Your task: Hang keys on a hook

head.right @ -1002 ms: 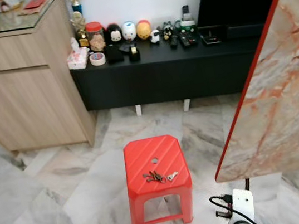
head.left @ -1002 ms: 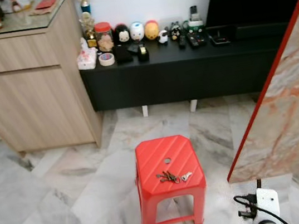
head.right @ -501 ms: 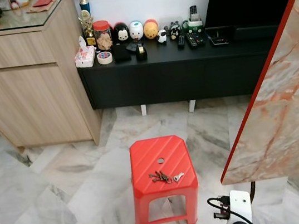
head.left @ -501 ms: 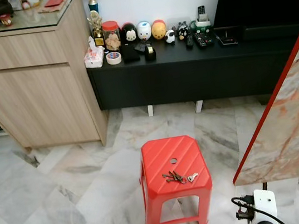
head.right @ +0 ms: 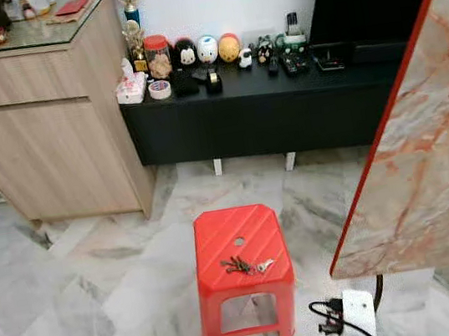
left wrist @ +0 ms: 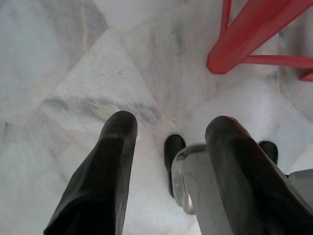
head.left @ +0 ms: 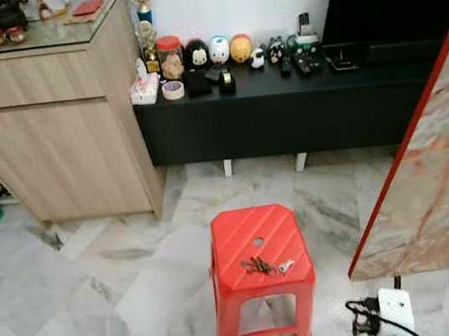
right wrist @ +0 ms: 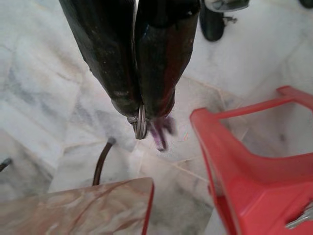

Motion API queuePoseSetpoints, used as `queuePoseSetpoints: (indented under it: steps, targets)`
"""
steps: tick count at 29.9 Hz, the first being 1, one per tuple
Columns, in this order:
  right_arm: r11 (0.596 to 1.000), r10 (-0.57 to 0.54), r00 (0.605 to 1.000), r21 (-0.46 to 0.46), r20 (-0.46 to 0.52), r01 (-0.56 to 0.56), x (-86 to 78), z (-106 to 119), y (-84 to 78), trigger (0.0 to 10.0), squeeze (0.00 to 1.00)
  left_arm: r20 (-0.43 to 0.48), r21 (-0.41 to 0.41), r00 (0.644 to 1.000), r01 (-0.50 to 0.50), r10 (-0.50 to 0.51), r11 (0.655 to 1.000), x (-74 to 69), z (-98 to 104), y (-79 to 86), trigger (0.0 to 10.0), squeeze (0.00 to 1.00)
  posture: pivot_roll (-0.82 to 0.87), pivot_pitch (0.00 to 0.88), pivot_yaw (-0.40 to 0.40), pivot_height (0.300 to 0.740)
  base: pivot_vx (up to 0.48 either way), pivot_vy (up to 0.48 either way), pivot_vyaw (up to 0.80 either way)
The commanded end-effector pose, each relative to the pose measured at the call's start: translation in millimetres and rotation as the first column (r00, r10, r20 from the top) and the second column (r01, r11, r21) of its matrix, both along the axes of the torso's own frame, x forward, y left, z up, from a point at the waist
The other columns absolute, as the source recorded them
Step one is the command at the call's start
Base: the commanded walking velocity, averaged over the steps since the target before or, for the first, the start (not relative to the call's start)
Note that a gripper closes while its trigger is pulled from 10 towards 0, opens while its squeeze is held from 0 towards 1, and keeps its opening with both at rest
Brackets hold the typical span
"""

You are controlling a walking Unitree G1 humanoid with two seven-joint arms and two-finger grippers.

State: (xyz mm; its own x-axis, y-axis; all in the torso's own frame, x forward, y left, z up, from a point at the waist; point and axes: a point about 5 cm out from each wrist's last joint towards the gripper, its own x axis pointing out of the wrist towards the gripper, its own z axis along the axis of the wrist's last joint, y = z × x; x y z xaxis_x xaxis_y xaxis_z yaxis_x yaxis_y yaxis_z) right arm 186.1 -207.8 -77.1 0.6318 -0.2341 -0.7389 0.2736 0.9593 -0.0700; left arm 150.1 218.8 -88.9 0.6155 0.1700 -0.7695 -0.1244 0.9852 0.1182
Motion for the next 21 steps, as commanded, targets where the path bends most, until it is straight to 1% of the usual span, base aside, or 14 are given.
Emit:
queuePoseSetpoints:
  steps: [1, 21]
  targets:
    - [1.0, 0.007, 1.0, -0.002, -0.004, -0.007, -0.2, -0.2, -0.1, 10.0, 0.0, -0.024, 0.003, 1.0, 0.016, -0.016, 1.0, -4.4, -2.0, 0.3, 10.0, 0.0, 0.01, 0.0, -0.052, 0.74, 0.0, -0.356, 0.0]
    - [1.0, 0.015, 1.0, -0.006, -0.003, -0.015, 3.1, 1.2, 0.1, 10.0, 0.0, -0.016, 0.0, 1.0, -0.003, 0.003, 1.0, -0.5, -0.3, 2.6, 10.0, 0.0, 0.01, 0.0, -0.055, 0.74, 0.0, -0.387, 0.0]
